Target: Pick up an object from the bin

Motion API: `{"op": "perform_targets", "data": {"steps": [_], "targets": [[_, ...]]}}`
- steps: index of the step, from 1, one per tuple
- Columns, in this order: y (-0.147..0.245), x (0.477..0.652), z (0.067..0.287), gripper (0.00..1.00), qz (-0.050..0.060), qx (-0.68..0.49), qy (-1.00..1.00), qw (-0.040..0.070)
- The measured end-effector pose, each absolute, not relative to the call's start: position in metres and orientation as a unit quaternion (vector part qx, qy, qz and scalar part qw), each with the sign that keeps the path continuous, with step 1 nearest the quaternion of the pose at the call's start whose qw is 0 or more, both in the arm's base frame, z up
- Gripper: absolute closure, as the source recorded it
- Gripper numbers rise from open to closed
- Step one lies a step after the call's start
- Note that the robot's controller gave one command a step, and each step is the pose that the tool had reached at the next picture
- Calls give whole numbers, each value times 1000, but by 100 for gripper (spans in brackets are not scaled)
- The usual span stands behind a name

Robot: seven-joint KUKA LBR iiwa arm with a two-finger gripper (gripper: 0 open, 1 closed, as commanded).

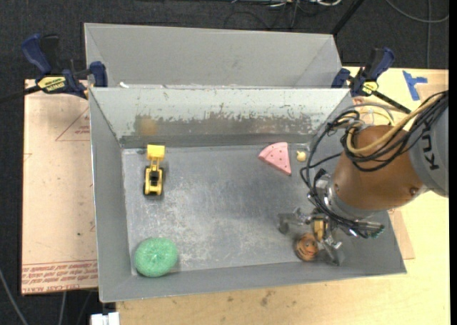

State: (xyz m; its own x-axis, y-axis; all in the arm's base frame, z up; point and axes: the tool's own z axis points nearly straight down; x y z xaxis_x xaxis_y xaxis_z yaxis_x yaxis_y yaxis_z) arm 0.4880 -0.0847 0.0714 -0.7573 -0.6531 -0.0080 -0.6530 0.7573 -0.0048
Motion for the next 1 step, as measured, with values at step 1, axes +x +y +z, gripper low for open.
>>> {"op": "perform_targets", "data": {"steps": [1], "targets": [[-99,481,71,100,0,-403,915,3]]}}
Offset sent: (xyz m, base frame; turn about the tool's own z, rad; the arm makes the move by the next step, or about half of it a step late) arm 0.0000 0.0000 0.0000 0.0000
